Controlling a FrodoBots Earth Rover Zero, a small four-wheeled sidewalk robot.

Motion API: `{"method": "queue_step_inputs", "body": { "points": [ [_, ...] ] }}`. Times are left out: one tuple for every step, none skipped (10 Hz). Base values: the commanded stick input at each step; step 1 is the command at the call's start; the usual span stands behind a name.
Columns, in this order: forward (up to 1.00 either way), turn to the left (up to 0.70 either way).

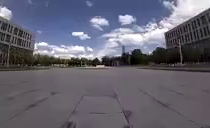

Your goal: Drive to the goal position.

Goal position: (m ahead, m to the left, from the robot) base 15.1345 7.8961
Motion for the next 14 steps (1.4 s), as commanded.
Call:
{"method": "queue_step_inputs", "body": {
  "points": [
    [0.7, 0.0],
    [0.7, 0.0],
    [0.7, 0.0],
    [0.7, 0.0],
    [0.7, 0.0],
    [0.7, 0.0],
    [0.7, 0.0],
    [0.7, 0.0],
    [0.7, 0.0],
    [0.7, 0.0],
    [0.7, 0.0],
    [0.7, 0.0],
    [0.7, 0.0],
    [0.7, 0.0]
  ]
}}
